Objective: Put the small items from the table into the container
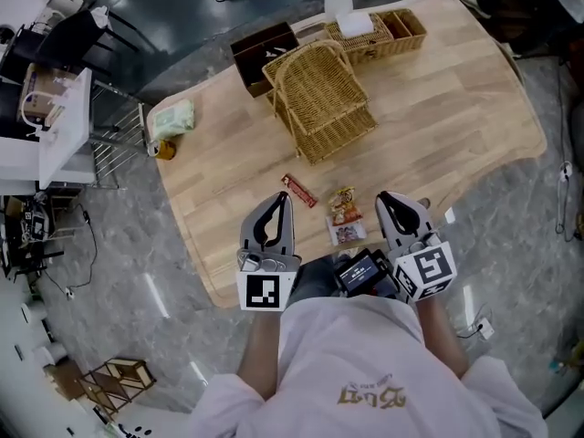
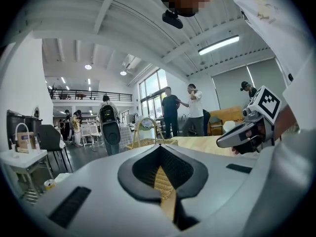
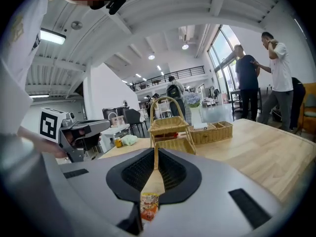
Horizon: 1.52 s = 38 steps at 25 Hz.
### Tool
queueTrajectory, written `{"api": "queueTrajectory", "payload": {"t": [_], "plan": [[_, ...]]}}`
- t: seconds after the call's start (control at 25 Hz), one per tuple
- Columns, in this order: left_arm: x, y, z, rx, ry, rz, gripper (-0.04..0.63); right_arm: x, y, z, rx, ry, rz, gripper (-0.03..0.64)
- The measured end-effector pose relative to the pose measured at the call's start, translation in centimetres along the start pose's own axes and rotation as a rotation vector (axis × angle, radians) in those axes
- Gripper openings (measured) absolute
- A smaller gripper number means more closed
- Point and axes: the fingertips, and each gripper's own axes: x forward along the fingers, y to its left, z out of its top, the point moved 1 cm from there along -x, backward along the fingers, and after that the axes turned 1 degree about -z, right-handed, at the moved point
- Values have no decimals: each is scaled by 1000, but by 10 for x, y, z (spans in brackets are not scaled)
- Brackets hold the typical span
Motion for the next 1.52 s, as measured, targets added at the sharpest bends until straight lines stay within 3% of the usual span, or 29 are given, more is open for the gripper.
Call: {"api": "queueTrajectory", "payload": {"t": [0.64, 0.88, 1.52], "plan": [[11, -19, -62, -59, 92, -55, -8, 20, 1, -86, -38, 241, 29, 23], [10, -19, -81, -131, 106, -55, -8, 28, 9, -109, -24, 308, 54, 37], [16, -38, -138, -167, 193, -128, -8, 45, 8, -158, 21, 444, 54, 83]]}}
